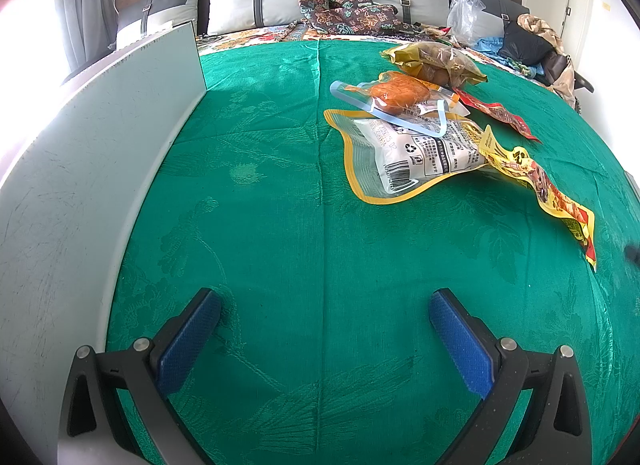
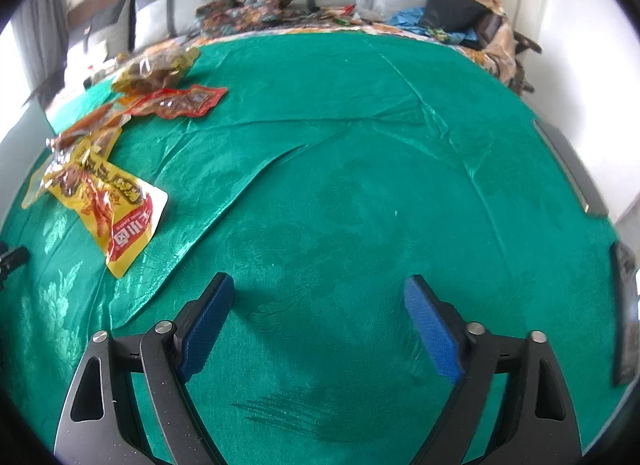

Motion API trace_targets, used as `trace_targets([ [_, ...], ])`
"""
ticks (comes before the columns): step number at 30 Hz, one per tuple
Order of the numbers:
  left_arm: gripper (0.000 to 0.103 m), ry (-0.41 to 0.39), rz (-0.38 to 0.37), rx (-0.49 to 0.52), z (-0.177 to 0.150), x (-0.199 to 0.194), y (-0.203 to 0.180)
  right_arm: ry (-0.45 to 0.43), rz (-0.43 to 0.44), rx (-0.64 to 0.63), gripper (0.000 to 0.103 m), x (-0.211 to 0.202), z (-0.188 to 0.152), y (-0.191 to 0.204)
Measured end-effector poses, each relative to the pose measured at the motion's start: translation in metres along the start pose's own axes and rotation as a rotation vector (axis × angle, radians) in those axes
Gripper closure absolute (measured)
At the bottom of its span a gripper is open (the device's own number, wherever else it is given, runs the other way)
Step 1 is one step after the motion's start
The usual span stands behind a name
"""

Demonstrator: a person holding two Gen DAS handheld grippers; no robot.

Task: Organize snacks
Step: 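Grasp the yellow printed snack pouch with the right tool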

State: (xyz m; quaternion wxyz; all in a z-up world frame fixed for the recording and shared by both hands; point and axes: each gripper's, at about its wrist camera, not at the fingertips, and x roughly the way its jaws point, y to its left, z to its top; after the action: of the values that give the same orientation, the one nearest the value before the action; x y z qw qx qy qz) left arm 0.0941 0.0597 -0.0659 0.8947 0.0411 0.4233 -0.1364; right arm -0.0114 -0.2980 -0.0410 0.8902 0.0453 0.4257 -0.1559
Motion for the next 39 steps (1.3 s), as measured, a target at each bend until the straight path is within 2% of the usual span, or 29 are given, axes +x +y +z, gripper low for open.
trace_targets([
  [2,0.000,0.000,-0.001,-0.001,0.000,0.000,0.000,-0.056,0.096,-0.054,0.016,-0.014,0.016,0.015],
  [3,0.000,0.000,-0.001,0.000,0.000,0.000,0.000,-0.074,0.173,-0.114,0.014,-0.020,0.029,0.031],
  [5,0.000,0.000,-0.001,0.000,0.000,0.000,0.000,-0.063,0.289,-0.260,0.014,-0.022,0.049,0.070],
  [6,0.000,0.000,-0.001,0.000,0.000,0.000,0.000,-0.042,0.311,-0.342,0.014,-0.019,0.056,0.090],
  [9,0.000,0.000,-0.001,0.000,0.000,0.000,0.000,0.117,0.275,-0.583,0.014,0.017,0.067,0.156],
  [10,0.000,0.001,-0.001,0.000,0.000,0.000,0.000,0.139,0.252,-0.621,0.014,0.026,0.067,0.166],
  [11,0.000,0.001,-0.001,-0.001,0.000,0.000,0.000,0.166,0.229,-0.647,0.015,0.037,0.067,0.176],
  [13,0.000,0.001,-0.001,0.000,0.000,0.000,0.000,0.181,0.261,-0.582,0.017,0.044,0.075,0.178],
  [14,0.000,0.000,-0.001,-0.001,0.000,0.000,0.000,0.211,0.267,-0.522,0.031,0.048,0.080,0.175],
  [15,0.000,0.000,-0.001,-0.001,0.000,0.000,0.000,0.236,0.273,-0.465,0.065,0.049,0.084,0.170],
  [16,0.000,0.001,-0.001,-0.001,0.000,0.000,0.000,0.243,0.299,-0.415,0.076,0.048,0.087,0.166],
  [18,0.000,0.001,0.000,-0.001,0.000,0.000,0.000,0.261,0.263,-0.364,0.083,0.041,0.086,0.155],
  [21,0.000,0.002,0.000,-0.001,0.001,0.000,0.000,0.305,0.243,-0.308,0.083,0.028,0.075,0.134],
  [24,0.000,0.002,0.000,-0.001,0.001,0.000,0.000,0.382,0.264,-0.172,0.083,0.007,0.056,0.102],
  [26,0.000,0.002,0.000,-0.001,0.001,0.000,0.000,0.387,0.271,-0.125,0.083,-0.003,0.044,0.090],
  [28,0.000,0.002,0.001,-0.001,0.001,0.000,0.000,0.345,0.280,-0.098,0.079,-0.009,0.034,0.083],
  [29,0.000,0.002,0.001,-0.001,0.001,0.000,0.000,0.304,0.292,-0.090,0.074,-0.010,0.027,0.080],
  [31,0.000,0.002,0.000,-0.001,0.001,0.000,0.000,0.197,0.329,-0.110,0.048,-0.013,0.013,0.076],
  [32,0.000,0.002,0.001,-0.001,0.001,0.000,0.000,0.158,0.319,-0.132,0.027,-0.014,0.007,0.077],
  [36,0.000,0.002,0.001,-0.001,0.001,0.000,0.000,0.006,0.225,-0.296,0.021,-0.021,-0.018,0.093],
  [39,0.000,0.002,0.001,-0.002,0.001,0.000,0.000,-0.009,0.249,-0.251,0.018,-0.016,-0.015,0.081],
])
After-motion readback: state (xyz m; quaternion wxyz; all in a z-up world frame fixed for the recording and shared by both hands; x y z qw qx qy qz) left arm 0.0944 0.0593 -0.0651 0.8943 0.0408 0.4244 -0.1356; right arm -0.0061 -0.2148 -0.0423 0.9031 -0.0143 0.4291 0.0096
